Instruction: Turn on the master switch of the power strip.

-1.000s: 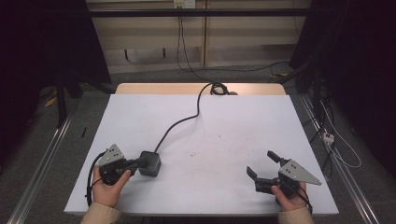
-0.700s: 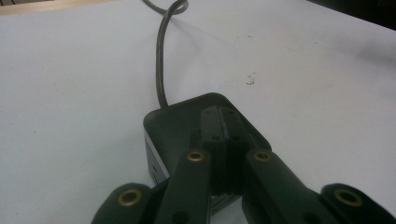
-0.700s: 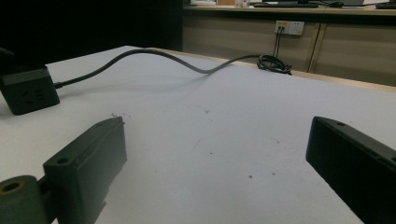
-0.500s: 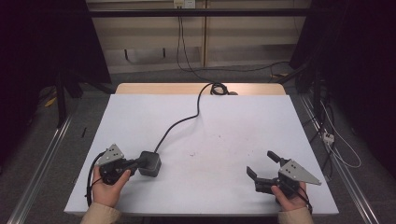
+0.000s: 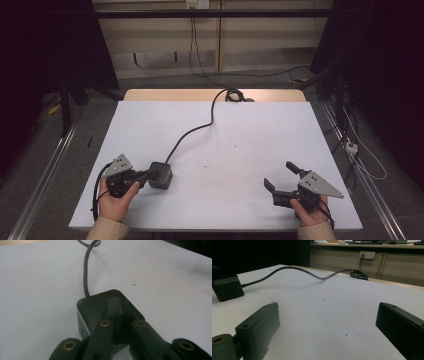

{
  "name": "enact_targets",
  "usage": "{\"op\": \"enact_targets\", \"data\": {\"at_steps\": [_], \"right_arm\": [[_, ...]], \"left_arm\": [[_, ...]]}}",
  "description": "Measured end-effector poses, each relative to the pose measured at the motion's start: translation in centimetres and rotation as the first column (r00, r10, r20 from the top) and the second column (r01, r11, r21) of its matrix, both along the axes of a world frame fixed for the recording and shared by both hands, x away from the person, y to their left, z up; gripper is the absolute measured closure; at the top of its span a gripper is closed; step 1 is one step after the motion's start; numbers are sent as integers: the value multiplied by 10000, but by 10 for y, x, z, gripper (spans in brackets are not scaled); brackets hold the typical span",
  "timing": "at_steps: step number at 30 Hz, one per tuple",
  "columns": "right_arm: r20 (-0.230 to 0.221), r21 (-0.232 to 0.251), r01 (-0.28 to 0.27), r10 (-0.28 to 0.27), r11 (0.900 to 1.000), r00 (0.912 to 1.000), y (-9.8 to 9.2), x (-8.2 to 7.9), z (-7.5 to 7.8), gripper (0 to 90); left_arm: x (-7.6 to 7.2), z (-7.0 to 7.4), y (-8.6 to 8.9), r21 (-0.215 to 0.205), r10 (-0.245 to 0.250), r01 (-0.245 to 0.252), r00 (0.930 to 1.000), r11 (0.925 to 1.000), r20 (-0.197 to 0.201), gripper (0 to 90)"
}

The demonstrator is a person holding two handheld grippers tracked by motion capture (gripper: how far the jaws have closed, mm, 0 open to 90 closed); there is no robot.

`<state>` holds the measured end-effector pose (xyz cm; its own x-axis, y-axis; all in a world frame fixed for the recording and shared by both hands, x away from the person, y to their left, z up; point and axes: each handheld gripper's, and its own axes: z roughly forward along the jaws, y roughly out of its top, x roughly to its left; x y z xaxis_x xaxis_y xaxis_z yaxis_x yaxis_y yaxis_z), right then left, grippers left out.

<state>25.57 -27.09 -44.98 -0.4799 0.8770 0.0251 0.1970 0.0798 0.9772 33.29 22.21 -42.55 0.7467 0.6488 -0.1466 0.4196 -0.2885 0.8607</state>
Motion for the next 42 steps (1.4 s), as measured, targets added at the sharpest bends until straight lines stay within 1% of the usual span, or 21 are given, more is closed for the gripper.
{"op": "enact_targets", "data": {"at_steps": [3,5,9,13,18,23,25,28,31,33,35,42], "right_arm": [[8,-1,2,-2,10000,10000,0,0,0,49],[11,-1,2,-2,10000,10000,0,0,0,49],[11,7,7,-7,10000,10000,0,0,0,49],[10,18,24,-24,10000,10000,0,0,0,49],[14,15,19,-19,10000,10000,0,0,0,49],[19,6,11,-11,10000,10000,0,0,0,49],[21,3,8,-8,10000,10000,0,0,0,49],[43,-12,-8,8,10000,10000,0,0,0,49],[56,-29,-9,9,10000,10000,0,0,1,49],[50,-28,-12,12,10000,10000,0,0,1,49],[60,-32,-9,9,10000,10000,0,0,1,49],[37,-6,-10,10,10000,10000,0,0,0,49]], "left_arm": [[-1,1,-1,118,17,-18,10000,9999,68,900],[-1,1,-1,57,42,-42,10000,10000,-13,900],[-1,1,-2,203,46,-47,10000,9998,47,900],[-1,1,-2,184,71,-71,10000,9998,-1,900],[-2,3,-5,532,68,-77,9998,9986,167,900],[-2,2,-5,403,75,-80,9999,9992,115,900],[-2,3,-5,507,96,-103,9999,9987,132,900],[-2,3,-5,508,99,-106,9999,9987,131,900],[-3,3,-6,630,94,-107,9997,9980,209,900],[-3,4,-7,623,118,-129,9998,9980,185,900],[-2,3,-6,517,128,-135,9998,9986,139,900],[-2,4,-6,567,91,-101,9998,9983,182,900]]}}
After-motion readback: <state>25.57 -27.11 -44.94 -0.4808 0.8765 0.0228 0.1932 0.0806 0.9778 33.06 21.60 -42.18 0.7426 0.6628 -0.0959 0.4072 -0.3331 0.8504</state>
